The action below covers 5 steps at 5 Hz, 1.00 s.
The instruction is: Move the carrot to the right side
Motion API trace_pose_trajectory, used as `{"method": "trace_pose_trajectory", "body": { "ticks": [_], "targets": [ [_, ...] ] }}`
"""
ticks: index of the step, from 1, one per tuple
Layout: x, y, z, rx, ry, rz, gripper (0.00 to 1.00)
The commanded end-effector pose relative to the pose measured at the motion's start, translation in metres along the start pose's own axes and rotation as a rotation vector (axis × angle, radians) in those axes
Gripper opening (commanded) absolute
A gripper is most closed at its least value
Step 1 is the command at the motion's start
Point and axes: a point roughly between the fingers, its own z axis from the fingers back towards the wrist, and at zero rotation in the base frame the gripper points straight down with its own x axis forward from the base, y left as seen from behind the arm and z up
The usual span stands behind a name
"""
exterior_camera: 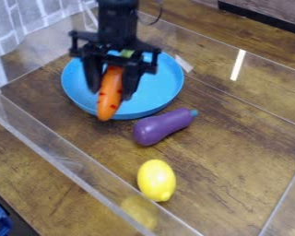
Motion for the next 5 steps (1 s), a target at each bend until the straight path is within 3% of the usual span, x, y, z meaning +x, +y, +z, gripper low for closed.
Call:
{"method": "trace_pose_trajectory", "body": {
  "ticks": [1,3,5],
  "targets": [
    [0.007,-0.021,0.042,-0.012,-0.107,-0.096,0.00],
    [0.005,-0.071,0.050,-0.023,-0.117,-0.238,0.00],
    [-0.004,-0.122,0.030,-0.020,-0.098,-0.293,0.00]
  ]
}}
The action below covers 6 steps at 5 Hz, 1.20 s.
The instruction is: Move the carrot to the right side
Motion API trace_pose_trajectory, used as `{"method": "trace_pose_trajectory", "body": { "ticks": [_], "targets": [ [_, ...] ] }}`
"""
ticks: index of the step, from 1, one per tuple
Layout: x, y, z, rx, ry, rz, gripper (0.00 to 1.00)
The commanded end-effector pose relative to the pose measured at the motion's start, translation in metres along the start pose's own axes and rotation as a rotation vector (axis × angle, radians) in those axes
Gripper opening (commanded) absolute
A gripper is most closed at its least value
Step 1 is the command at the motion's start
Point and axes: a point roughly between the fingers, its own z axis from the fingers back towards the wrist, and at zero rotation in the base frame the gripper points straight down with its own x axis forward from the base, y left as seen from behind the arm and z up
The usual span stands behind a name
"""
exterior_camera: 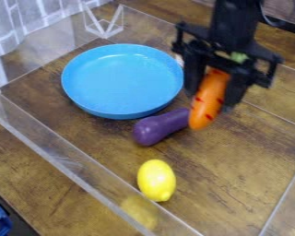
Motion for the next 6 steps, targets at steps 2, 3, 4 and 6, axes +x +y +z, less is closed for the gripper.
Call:
{"method": "trace_pose_trajectory", "body": {
  "ticks": [2,3,4,6],
  "targets": [
    [0.000,-0.015,-0.022,-0.005,-0.052,-0.037,0.00],
    [0.001,-0.011,-0.035,-0.002,-0.051,-0.039,0.00],
    [0.002,-0.003,-0.040,0.001,-0.049,-0.033,0.00],
    [0.005,0.007,-0.050,0.001,-0.048,-0.023,1.00]
  ]
}}
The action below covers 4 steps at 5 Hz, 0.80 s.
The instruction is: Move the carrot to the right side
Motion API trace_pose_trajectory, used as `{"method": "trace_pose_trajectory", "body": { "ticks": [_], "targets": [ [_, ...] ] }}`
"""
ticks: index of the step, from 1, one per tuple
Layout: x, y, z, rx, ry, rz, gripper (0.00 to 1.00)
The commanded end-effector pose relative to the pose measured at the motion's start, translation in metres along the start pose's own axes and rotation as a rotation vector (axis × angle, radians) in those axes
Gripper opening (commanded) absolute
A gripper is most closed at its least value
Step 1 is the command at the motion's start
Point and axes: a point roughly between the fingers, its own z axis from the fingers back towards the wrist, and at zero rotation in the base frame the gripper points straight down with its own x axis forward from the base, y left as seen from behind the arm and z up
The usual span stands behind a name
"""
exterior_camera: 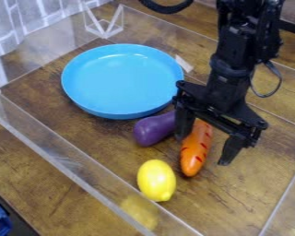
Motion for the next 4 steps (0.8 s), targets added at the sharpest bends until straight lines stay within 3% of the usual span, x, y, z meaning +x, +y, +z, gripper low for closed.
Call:
{"method": "trace_pose_trajectory", "body": {
  "ticks": [1,3,4],
  "targets": [
    [0.006,0.007,0.004,-0.006,-0.042,0.020,1.00],
    [0.011,0.012,-0.006,-0.019,-0.055,0.010,1.00],
    [0.012,0.014,0.014,-0.024,-0.088,0.021,1.00]
  ]
}}
